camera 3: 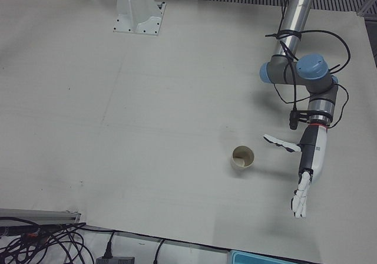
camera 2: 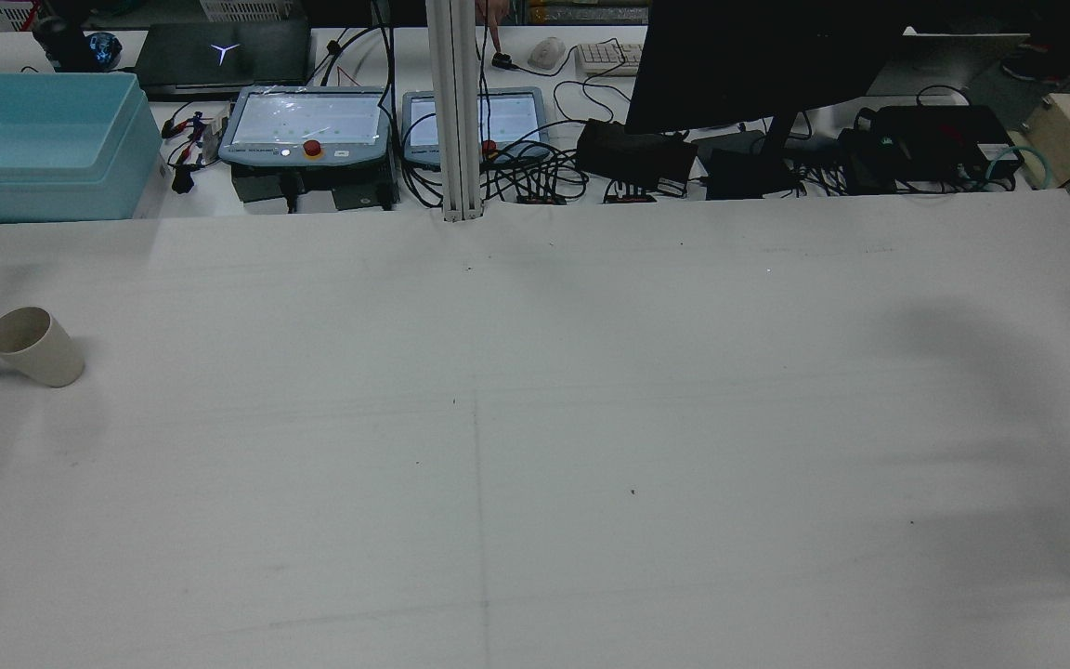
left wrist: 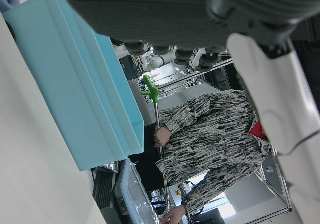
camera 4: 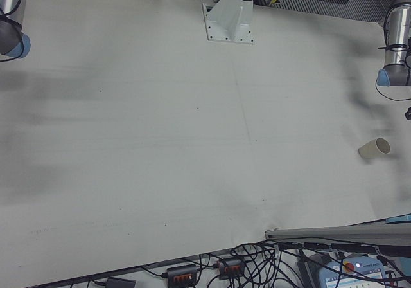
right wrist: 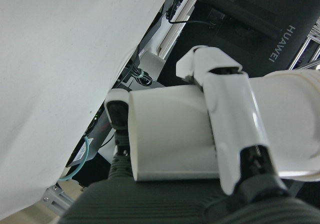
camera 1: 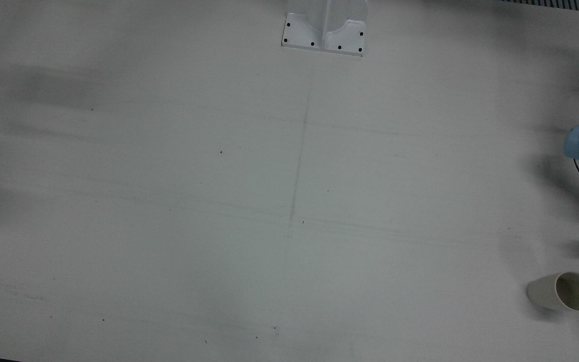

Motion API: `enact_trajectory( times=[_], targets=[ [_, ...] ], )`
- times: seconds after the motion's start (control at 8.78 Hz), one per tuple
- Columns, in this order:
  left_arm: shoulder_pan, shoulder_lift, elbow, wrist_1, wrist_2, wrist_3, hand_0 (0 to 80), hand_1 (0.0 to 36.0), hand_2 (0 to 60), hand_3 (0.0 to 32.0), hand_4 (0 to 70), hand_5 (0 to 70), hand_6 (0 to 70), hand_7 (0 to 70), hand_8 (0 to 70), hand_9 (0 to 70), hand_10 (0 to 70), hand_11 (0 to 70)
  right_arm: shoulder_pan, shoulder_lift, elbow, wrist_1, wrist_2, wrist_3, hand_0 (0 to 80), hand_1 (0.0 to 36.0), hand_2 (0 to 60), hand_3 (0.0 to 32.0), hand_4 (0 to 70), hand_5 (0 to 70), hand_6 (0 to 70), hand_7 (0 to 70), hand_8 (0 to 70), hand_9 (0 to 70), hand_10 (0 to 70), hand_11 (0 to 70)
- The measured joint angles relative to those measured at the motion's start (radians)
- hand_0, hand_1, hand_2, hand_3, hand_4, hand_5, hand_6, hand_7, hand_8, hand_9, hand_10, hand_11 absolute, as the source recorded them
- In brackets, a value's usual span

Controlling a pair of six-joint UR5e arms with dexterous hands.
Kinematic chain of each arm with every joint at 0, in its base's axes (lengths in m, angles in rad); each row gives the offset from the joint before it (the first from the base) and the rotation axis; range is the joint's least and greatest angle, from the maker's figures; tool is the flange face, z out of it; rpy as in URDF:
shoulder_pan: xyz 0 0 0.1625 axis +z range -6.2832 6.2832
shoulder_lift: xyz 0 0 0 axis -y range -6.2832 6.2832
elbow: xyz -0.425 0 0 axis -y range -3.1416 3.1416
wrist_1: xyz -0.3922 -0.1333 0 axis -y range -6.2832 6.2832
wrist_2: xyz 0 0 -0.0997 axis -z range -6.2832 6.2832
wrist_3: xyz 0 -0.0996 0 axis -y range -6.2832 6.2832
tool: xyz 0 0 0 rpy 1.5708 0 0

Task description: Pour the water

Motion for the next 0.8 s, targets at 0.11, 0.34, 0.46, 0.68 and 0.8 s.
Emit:
enact_trajectory(
  times=[0.11,0.34,0.46,0.68,0.8],
  targets=[
    [-0.031,0.002,-0.045,0.028,0.022,-0.002,48.3,6.2,0.0,0.0,14.8,0.0,3.6,6.8,0.0,0.0,1.1,2.9,-0.065,0.034,-0.056,0.05,0.068,-0.004,72.4,33.3,35.8,0.0,6.9,62.1,25.8,34.4,34.4,47.8,45.2,66.6],
    [-0.069,0.003,-0.1,0.068,0.048,-0.003,48.4,6.2,0.0,0.0,14.7,0.0,3.6,6.9,0.0,0.0,1.0,2.8,-0.173,0.075,-0.1,0.121,0.194,-0.014,68.1,32.6,38.2,0.0,7.9,60.5,26.1,33.3,35.4,48.8,47.4,69.6],
    [-0.078,0.004,-0.108,0.075,0.055,-0.004,48.3,6.0,0.0,0.0,14.5,0.0,3.5,6.8,0.0,0.0,1.1,2.9,-0.206,0.09,-0.107,0.146,0.238,-0.017,66.8,32.5,39.2,0.0,8.1,59.6,26.4,32.7,35.8,49.1,48.1,70.0],
    [-0.083,0.004,-0.11,0.08,0.059,-0.003,48.4,5.9,0.0,0.0,14.4,0.0,3.3,6.8,0.0,0.0,1.1,3.0,-0.239,0.121,-0.113,0.211,0.29,-0.004,65.2,32.7,43.0,0.0,10.7,61.6,28.8,33.6,37.2,50.3,47.9,70.0],
    [-0.083,0.004,-0.108,0.081,0.059,-0.002,48.2,6.1,0.0,0.0,14.1,0.0,3.3,6.8,0.0,0.0,1.2,3.1,-0.262,0.13,-0.113,0.231,0.328,0.024,64.1,32.2,42.7,0.0,10.9,61.8,29.0,33.7,37.5,50.7,48.2,70.0]
  ],
)
